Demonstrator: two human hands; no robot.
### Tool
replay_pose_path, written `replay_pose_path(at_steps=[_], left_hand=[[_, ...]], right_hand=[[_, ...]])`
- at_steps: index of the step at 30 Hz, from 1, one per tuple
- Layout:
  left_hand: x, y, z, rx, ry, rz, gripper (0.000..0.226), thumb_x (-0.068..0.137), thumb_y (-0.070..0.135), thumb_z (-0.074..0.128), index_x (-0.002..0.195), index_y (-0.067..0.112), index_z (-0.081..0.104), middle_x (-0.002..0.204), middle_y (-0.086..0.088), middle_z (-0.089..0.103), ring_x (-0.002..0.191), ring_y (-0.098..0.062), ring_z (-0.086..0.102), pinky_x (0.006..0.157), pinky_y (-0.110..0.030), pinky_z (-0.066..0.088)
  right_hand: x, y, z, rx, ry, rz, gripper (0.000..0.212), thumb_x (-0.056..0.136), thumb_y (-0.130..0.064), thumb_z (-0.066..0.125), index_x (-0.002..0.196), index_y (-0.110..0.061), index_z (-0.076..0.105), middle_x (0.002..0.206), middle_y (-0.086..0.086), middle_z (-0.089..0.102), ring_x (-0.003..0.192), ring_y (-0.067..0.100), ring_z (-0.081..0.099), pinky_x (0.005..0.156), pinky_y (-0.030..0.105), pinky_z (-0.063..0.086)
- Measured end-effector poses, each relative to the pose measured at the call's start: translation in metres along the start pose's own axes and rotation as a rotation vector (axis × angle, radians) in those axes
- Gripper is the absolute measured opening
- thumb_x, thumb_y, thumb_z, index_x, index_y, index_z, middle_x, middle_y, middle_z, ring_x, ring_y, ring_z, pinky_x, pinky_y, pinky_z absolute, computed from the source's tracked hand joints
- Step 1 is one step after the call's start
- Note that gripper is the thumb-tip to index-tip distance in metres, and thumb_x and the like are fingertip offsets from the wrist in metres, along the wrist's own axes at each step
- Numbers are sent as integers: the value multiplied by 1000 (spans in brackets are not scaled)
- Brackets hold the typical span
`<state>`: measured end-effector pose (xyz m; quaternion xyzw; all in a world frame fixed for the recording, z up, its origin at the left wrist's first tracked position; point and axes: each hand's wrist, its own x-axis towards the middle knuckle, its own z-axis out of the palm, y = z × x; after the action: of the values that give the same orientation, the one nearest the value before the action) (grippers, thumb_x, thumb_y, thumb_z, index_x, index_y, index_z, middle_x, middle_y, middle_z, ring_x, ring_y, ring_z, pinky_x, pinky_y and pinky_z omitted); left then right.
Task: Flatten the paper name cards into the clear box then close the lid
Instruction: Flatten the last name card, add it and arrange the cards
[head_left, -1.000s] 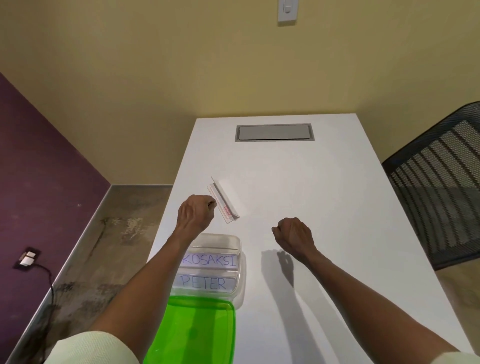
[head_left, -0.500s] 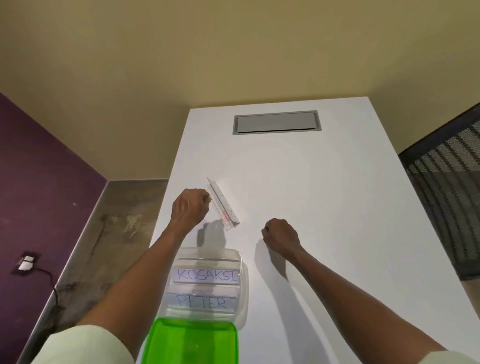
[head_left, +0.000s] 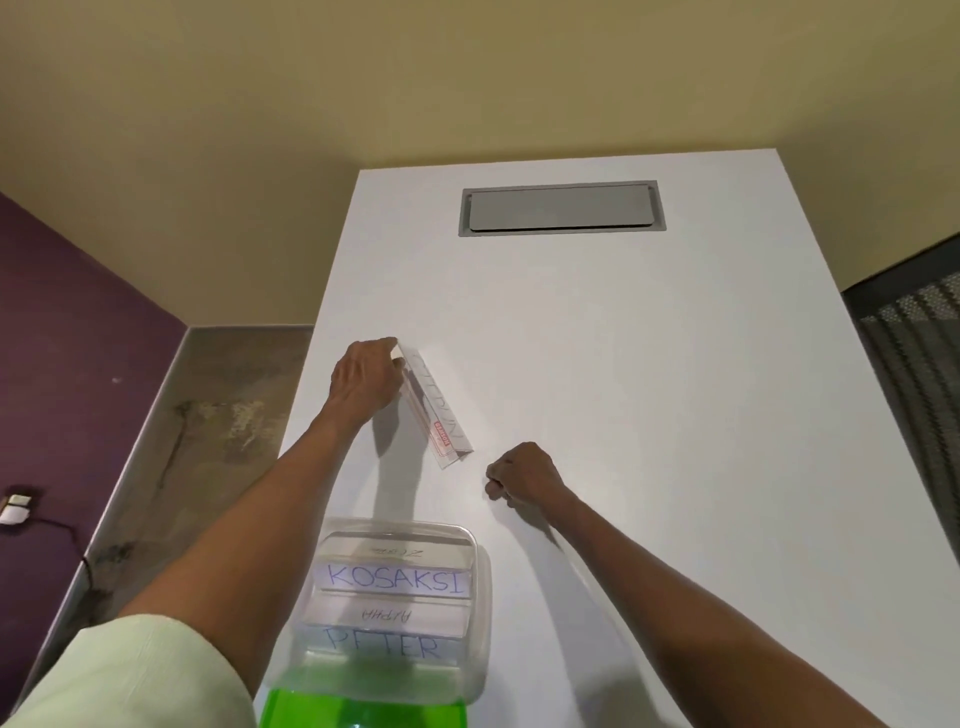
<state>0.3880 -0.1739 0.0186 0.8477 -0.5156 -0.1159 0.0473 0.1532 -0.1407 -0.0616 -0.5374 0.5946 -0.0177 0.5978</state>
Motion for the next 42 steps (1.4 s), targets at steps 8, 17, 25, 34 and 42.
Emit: replay_pose_path(at_steps=[8,17,25,34,42], left_hand=[[34,-9,25,-26,-70,2,28,97,25,40,115,8,52,117,-21,60,105,-41,55,78,-41,44],[68,-11,37,-82,-99,8,32,99,24,43,124,7,54,125,-19,59,117,-38,51,90,-40,42],[74,-4,47,-56,-29,-86,31,98,26,47,100,3,68,110,-15,64,105,-35,57,82,-36,46],[72,-12,43,-125,4,-177,25,88,21,61,76,0,65,92,-21,67,88,-38,62,65,-33,47],[55,-1,4,-167,130,-226,19,80,24,64,69,9,70,73,-11,66,73,-36,62,59,-30,46]], right_hand=[[21,-7,6,6,-58,-7,16,73,-16,55,62,-10,65,65,1,73,44,14,50,52,24,42],[32,-26,10,133,-116,109,11,74,-21,54,71,-15,63,62,2,69,52,21,40,46,22,26],[33,-32,12,224,-87,161,18,84,-23,54,71,-13,63,60,4,66,46,18,39,38,17,27],[34,-30,12,311,-106,200,22,80,-20,61,87,-3,73,72,9,72,54,17,42,43,21,29],[19,-41,-8,307,-56,116,20,84,-16,62,81,0,74,58,-1,68,36,7,48,36,14,31]])
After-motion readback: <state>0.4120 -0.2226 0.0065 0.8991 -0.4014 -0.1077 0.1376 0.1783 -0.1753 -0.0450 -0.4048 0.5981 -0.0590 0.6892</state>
